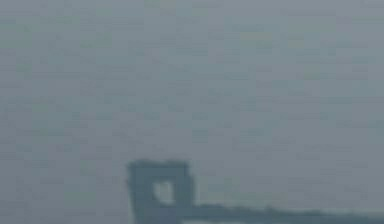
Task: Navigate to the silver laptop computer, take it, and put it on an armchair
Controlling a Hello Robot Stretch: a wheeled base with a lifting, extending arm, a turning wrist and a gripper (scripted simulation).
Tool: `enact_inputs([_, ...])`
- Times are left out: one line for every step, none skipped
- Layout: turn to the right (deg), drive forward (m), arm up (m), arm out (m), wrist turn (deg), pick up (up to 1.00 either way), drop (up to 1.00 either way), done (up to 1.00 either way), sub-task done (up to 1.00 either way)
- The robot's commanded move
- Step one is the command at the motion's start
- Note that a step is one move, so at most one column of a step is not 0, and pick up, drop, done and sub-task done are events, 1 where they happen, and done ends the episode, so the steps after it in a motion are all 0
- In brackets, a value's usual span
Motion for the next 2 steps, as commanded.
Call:
enact_inputs([0.0, 0.00, 0.00, 0.00, 45.0, 0.00, 0.00, 0.00, 0.00])
enact_inputs([0.0, 0.00, 0.00, 0.00, 45.0, 0.00, 0.00, 0.00, 0.00])
